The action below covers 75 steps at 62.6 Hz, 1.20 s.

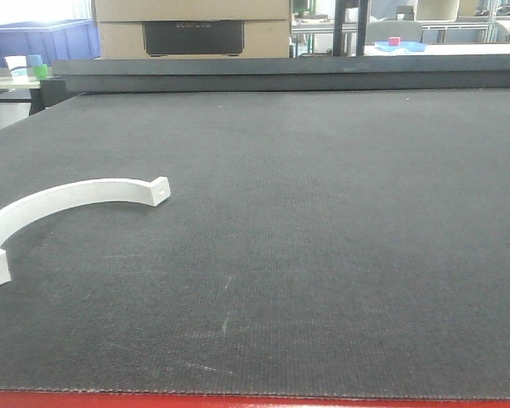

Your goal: Grab PVC pipe and place in blue bin

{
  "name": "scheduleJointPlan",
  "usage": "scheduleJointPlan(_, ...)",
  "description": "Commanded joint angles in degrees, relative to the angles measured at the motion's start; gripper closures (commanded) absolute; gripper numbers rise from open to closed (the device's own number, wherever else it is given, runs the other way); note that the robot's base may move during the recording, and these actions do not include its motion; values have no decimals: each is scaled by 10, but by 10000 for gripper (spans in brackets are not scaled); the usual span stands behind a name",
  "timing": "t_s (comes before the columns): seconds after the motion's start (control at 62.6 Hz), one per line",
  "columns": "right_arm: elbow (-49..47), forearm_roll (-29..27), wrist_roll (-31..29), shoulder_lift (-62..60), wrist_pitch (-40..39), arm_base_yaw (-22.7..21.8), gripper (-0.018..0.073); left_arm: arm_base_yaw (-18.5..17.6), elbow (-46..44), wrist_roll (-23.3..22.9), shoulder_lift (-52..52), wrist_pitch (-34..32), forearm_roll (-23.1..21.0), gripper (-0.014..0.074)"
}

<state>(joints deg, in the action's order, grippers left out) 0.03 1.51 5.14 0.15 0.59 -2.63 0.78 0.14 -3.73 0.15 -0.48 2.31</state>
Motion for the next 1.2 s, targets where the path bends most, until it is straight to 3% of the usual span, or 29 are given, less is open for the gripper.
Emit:
scheduleJointPlan(0.0, 0, 3, -4, -1, -11, -2, 728, 1, -1, -3, -2, -8, -1, 707)
scheduleJointPlan(0.479, 0, 3, -4, -1, -11, -2, 728, 1, -1, -3, -2, -8, -1, 707)
scheduleJointPlan(0.623, 0, 3, -4, -1, -11, -2, 728, 1, -1, -3, -2, -8, 39, 707)
scheduleJointPlan(1.182, 0, 3, -4, -1, -15, -2, 728, 1, -1, -3, -2, -31, 39, 707)
